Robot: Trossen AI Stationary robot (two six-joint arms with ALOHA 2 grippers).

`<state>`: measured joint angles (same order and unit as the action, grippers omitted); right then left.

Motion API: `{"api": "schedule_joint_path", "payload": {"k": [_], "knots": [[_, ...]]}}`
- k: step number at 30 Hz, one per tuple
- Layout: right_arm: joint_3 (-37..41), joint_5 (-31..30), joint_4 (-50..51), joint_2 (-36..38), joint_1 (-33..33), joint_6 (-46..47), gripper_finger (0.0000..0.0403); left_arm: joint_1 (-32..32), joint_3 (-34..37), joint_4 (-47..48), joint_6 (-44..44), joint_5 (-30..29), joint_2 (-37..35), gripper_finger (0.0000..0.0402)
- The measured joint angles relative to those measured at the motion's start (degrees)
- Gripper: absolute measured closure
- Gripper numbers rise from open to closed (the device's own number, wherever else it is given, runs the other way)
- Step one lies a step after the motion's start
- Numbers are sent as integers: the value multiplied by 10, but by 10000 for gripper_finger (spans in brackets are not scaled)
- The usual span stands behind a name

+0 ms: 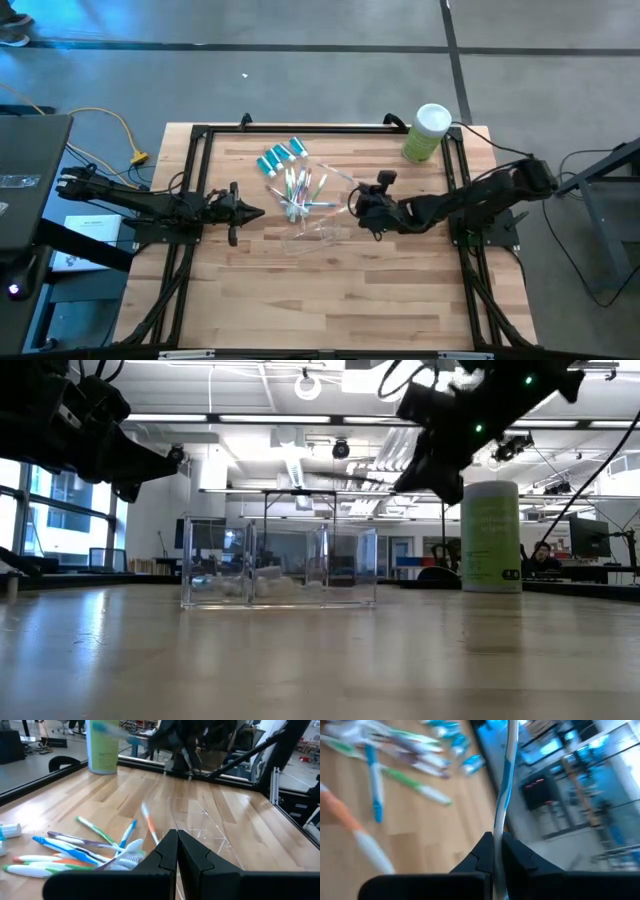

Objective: Pick & Place toothbrushing station
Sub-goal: Put the blue toothbrush into the transparent organizer

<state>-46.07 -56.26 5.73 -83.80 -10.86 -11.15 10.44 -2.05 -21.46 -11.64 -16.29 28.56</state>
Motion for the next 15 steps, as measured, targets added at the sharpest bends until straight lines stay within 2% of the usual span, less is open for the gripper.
{"api": "schedule_joint_path", "payload": {"k": [4, 8, 15], "knots": [[-15, -53, -6, 18, -18, -74, 391, 2, 0, 0, 0, 0, 5, 398], [-45, -76, -12, 13, -45, -177, 393, 2, 0, 0, 0, 0, 9, 398], [-83, -137, -132, -28, -106, -427, 393, 2, 0, 0, -51, 3, 12, 398]]}}
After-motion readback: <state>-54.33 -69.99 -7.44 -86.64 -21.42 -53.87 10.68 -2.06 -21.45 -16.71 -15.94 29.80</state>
